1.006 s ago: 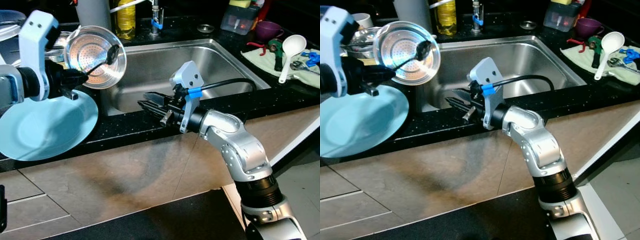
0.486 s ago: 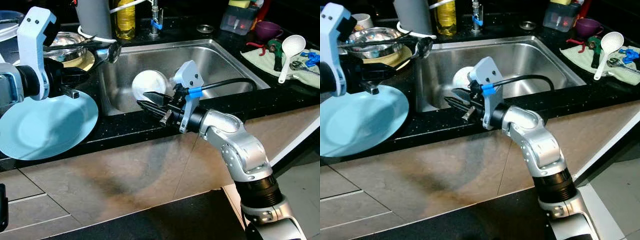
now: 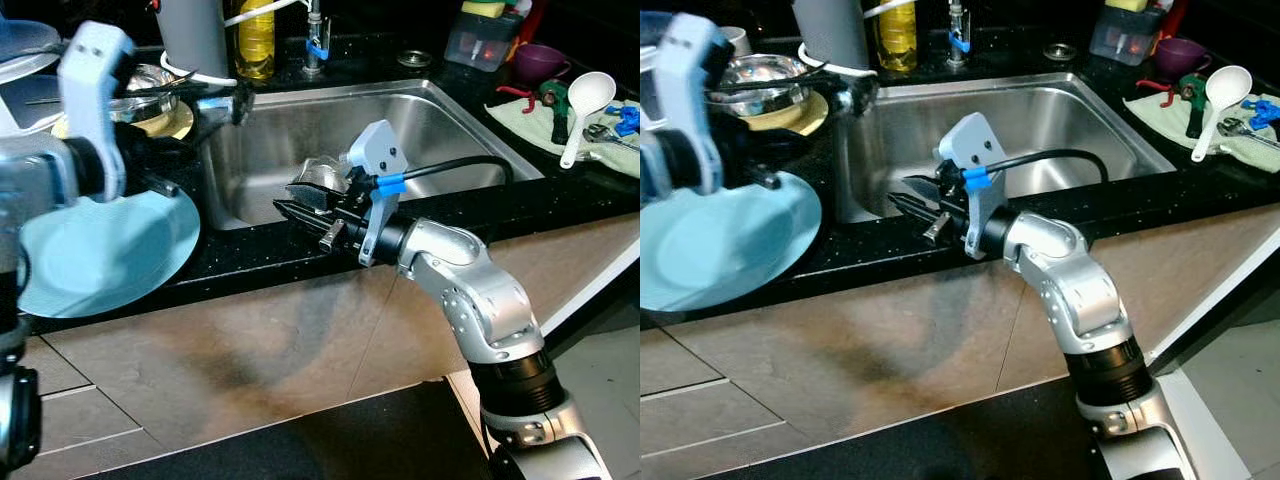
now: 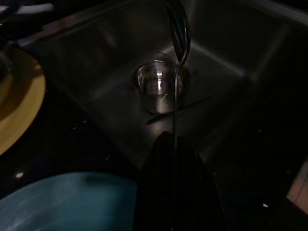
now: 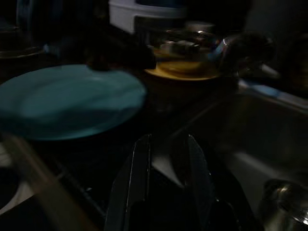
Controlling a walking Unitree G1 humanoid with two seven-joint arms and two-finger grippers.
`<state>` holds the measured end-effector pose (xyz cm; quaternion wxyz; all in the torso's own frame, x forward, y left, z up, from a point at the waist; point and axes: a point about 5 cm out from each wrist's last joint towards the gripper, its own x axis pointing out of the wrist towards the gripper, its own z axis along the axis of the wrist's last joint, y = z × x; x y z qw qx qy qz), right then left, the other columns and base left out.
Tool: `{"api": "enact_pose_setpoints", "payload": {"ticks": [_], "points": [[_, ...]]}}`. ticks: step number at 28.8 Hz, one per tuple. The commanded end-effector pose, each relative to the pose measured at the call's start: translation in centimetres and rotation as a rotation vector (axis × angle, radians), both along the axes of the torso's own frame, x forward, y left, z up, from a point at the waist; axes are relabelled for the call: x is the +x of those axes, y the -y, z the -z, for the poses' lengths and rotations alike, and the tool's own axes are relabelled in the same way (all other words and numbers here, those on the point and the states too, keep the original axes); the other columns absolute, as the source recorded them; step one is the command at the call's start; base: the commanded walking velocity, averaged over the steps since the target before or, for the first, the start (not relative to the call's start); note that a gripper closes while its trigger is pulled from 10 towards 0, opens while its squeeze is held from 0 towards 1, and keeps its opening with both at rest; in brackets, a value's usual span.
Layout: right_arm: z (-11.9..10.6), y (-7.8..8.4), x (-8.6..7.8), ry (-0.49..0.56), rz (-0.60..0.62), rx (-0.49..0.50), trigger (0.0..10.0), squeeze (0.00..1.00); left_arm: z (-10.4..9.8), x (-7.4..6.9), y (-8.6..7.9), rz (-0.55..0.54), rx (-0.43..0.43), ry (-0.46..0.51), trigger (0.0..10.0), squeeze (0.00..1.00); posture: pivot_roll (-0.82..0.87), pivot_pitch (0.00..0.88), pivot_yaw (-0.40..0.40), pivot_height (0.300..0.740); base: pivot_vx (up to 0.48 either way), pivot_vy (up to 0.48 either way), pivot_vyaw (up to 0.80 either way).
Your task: Kitchen organization
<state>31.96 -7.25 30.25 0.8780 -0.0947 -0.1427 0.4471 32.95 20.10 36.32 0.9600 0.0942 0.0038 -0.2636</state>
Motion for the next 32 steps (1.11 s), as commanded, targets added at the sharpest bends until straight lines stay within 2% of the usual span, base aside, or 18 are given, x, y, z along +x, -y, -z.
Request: {"api": "enact_pose_setpoints", "payload": {"ticks": [1,3,4,5,6,7,8,10,13,14,16,19,27,32], "points": [[-0.5,0.4,0.1,0.029,0.042,0.024,10.0,0.00,-0.2,0.6,0.9,0.001,0.038,0.047,0.0,0.00,-0.04,0.185,-0.021,0.740,0.000,0.000,0.00],[-0.5,0.7,0.5,0.035,0.085,0.025,10.0,0.00,0.2,1.9,1.8,0.012,0.054,0.077,0.0,0.00,-0.04,0.186,-0.020,0.740,0.000,0.000,0.00],[-0.5,0.7,0.5,0.035,0.085,0.025,10.0,0.00,0.2,1.9,1.8,0.012,0.054,0.077,0.0,0.00,-0.04,0.186,-0.020,0.740,0.000,0.000,0.00],[-0.5,0.9,0.7,0.040,0.109,0.022,10.0,0.00,0.3,2.7,2.6,0.022,0.054,0.094,0.0,0.00,-0.05,0.187,-0.014,0.740,0.000,0.000,0.00],[-0.6,1.4,1.0,0.048,0.150,0.016,10.0,0.00,0.5,3.9,4.1,0.040,0.066,0.122,0.0,0.00,-0.05,0.189,-0.010,0.740,0.000,0.000,0.00],[-0.6,1.4,1.0,0.048,0.150,0.016,10.0,0.00,0.5,3.9,4.1,0.040,0.066,0.122,0.0,0.00,-0.05,0.189,-0.010,0.740,0.000,0.000,0.00],[-0.7,1.6,1.2,0.053,0.173,0.013,10.0,0.00,0.7,4.6,4.9,0.054,0.112,0.151,0.0,0.00,-0.05,0.190,-0.008,0.740,0.000,0.000,0.00],[-0.6,1.8,1.3,0.055,0.185,0.006,10.0,0.00,0.8,4.9,5.4,0.066,0.117,0.156,0.0,0.00,-0.05,0.190,-0.003,0.740,0.000,0.000,0.00],[-0.4,2.2,1.4,0.057,0.207,-0.015,10.0,0.00,1.5,5.9,7.1,0.104,0.201,0.186,0.0,0.00,-0.05,0.195,0.009,0.740,0.000,0.000,0.00],[-0.4,2.2,1.4,0.057,0.207,-0.015,10.0,0.00,1.5,5.9,7.1,0.104,0.201,0.186,0.0,0.00,-0.05,0.195,0.009,0.740,0.000,0.000,0.00],[-0.2,2.3,1.3,0.053,0.214,-0.018,10.0,0.00,1.8,6.6,8.3,0.112,0.224,0.199,0.0,0.00,-0.05,0.200,0.021,0.740,0.000,0.000,0.00],[0.2,2.5,1.2,0.040,0.231,-0.029,10.0,0.00,2.5,7.7,9.8,0.111,0.334,0.241,0.0,0.00,-0.06,0.208,0.035,0.740,0.000,0.000,0.00],[0.6,3.5,1.3,0.023,0.301,-0.077,10.0,0.00,3.1,8.5,10.6,0.124,0.389,0.261,0.0,0.00,-0.07,0.224,0.057,0.740,0.000,0.000,0.00],[0.8,3.8,1.2,0.024,0.320,-0.121,10.0,0.00,4.5,9.0,10.5,0.100,0.322,0.217,0.0,0.00,-0.08,0.235,0.067,0.740,0.000,0.000,0.00]]}}
